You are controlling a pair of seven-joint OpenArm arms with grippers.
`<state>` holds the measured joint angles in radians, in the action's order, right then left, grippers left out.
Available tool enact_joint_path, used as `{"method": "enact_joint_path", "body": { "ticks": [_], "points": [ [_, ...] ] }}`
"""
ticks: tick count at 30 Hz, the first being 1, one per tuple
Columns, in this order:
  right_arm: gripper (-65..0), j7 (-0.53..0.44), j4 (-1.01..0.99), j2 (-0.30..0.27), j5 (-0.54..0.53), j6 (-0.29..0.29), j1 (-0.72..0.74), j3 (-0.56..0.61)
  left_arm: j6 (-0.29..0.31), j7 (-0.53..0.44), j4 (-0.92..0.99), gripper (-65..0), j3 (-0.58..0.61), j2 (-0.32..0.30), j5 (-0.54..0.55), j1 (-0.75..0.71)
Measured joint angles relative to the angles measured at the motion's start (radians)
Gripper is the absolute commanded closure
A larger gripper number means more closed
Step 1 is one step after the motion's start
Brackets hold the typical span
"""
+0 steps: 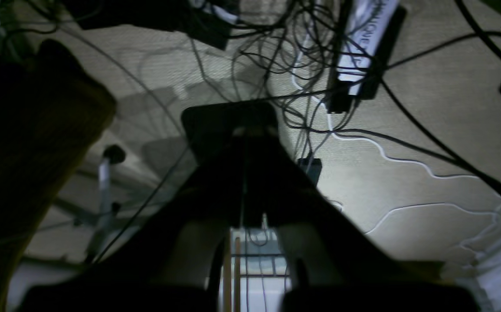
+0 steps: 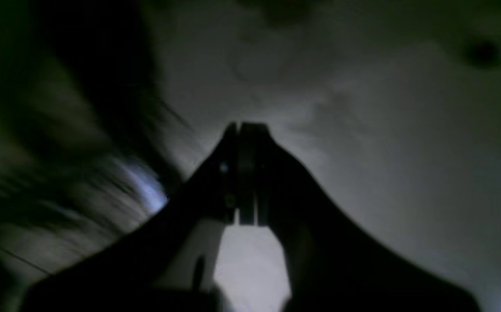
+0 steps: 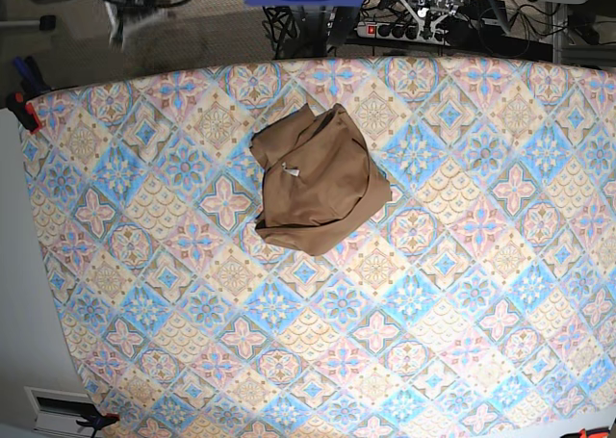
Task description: Layout the t-shirt on the table in an organized manner, then fold the t-shirt properly
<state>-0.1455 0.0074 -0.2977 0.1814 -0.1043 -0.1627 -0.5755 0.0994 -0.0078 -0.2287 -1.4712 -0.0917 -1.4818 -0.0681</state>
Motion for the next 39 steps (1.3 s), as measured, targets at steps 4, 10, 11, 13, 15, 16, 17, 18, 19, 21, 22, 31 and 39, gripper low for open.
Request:
{"method": "enact_joint_path", "body": {
  "ticks": [4, 10, 11, 13, 15, 16, 17, 18, 19, 21, 22, 31, 39],
  "points": [
    [0.0, 0.041, -0.02, 0.039, 0.067, 0.142, -0.051, 0.0, -0.102, 0.058, 0.001, 0.0, 0.001, 0.003, 0.0, 0.041],
    [0.0, -0.029, 0.01, 0.007, 0.123, 0.398, 0.03, 0.0, -0.171, 0.061, 0.0, 0.0, 0.003, -0.002, 0.0, 0.074],
    [0.0, -0.015, 0.006, 0.007, 0.122, 0.438, 0.013, 0.0, -0.171, 0.061, 0.0, 0.0, 0.003, -0.002, 0.0, 0.075],
    [0.0, 0.014, -0.01, 0.014, 0.116, 0.487, -0.014, 0.0, -0.171, 0.061, 0.0, 0.0, 0.003, -0.002, 0.0, 0.082],
    [0.0, 0.027, -0.016, 0.036, 0.108, 0.537, -0.031, -0.002, -0.171, 0.065, 0.0, 0.0, 0.003, -0.002, 0.0, 0.089],
    [0.0, 0.023, -0.016, 0.047, 0.108, 0.55, -0.027, -0.004, -0.17, 0.064, 0.0, 0.0, 0.003, -0.002, 0.0, 0.092],
    [0.0, 0.018, -0.016, 0.055, 0.111, 0.546, -0.017, -0.004, -0.171, 0.061, 0.0, 0.0, 0.003, -0.002, 0.0, 0.096],
    [0.0, 0.009, -0.014, 0.06, 0.116, 0.546, -0.007, -0.004, -0.171, 0.06, 0.0, 0.0, 0.003, -0.002, 0.0, 0.097],
    [0.0, 0.002, -0.008, 0.062, 0.116, 0.546, 0.005, -0.004, -0.171, 0.054, 0.0, 0.0, 0.003, -0.003, 0.0, 0.1],
    [0.0, -0.021, 0.002, 0.065, 0.119, 0.556, 0.017, -0.004, -0.171, -0.006, 0.0, 0.0, 0.003, -0.002, 0.0, 0.101],
    [0.0, -0.018, 0.002, 0.069, 0.118, 0.562, 0.016, -0.004, -0.171, -0.022, 0.0, 0.0, 0.003, -0.002, 0.0, 0.101],
    [0.0, 0.007, -0.008, 0.096, 0.111, 0.558, -0.002, -0.053, -0.17, -0.044, 0.0, 0.0, 0.003, -0.002, 0.0, 0.101],
    [0.0, 0.005, -0.01, 0.098, 0.111, 0.56, -0.006, -0.064, -0.17, -0.044, 0.0, 0.0, 0.003, 0.0, 0.0, 0.101]
  ]
}}
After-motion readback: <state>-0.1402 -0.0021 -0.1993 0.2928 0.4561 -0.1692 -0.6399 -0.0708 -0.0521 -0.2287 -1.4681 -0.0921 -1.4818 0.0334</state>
